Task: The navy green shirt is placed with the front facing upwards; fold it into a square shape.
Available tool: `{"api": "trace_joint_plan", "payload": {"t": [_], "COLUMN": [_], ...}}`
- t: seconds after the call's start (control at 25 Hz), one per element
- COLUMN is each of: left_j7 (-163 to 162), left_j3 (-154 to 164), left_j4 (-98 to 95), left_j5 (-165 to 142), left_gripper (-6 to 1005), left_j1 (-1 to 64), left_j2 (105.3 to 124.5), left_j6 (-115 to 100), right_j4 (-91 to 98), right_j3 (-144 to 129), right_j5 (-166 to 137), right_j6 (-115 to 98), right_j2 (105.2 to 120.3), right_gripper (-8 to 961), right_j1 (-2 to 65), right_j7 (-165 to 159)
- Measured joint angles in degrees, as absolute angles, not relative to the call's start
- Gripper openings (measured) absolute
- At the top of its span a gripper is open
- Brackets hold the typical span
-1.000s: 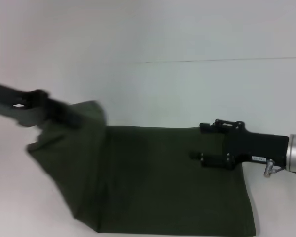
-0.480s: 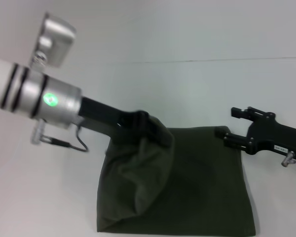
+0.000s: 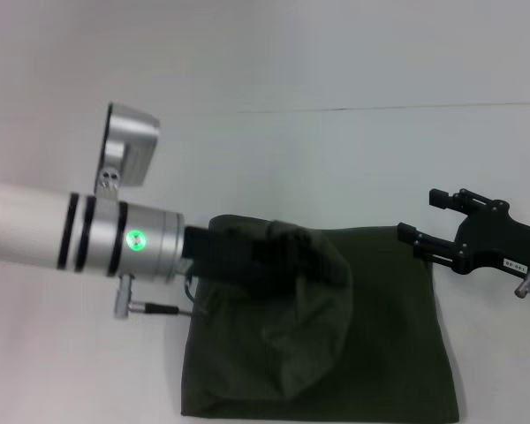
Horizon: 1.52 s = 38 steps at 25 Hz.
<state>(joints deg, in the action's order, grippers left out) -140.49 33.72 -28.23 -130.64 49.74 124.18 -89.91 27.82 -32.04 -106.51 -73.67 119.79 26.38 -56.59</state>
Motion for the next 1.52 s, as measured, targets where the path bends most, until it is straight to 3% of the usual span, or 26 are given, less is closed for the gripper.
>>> {"api": "trace_joint_plan", "payload": {"t": [0.52, 0.92, 1.16, 1.36, 1.52], "left_j7": [-134.1, -127.4, -127.0, -126.7, -126.7], "left_j3": [34.4, 34.3, 34.5, 34.2, 34.1], "left_j4": [-20.4, -14.5, -13.4, -12.2, -11.8], "left_j5": [-127.7, -120.5, -120.4, -120.3, -120.2], "left_gripper": [93, 237, 437, 671, 767], "left_j1": [47.5, 46.7, 46.8, 46.6, 46.5], "left_j2": [124.37, 124.39, 124.46, 124.54, 124.54], "left_j6": [-85.0, -86.3, -85.6, -84.6, -84.1], "right_j4": [27.5, 27.4, 27.4, 27.4, 27.4], "right_j3": [-32.0, -31.7, -31.7, -31.7, -31.7], "right_j5": [-106.5, -106.5, -106.5, -106.5, -106.0], "right_j6": [-72.6, -71.7, -71.6, -71.6, -71.8], "right_j2": [119.80, 119.85, 119.94, 119.98, 119.97], "right_gripper": [809, 809, 809, 808, 806], "right_j1": [26.5, 26.8, 26.9, 27.0, 26.9], "right_j7": [-56.6, -56.6, -56.6, -56.6, -56.7]}}
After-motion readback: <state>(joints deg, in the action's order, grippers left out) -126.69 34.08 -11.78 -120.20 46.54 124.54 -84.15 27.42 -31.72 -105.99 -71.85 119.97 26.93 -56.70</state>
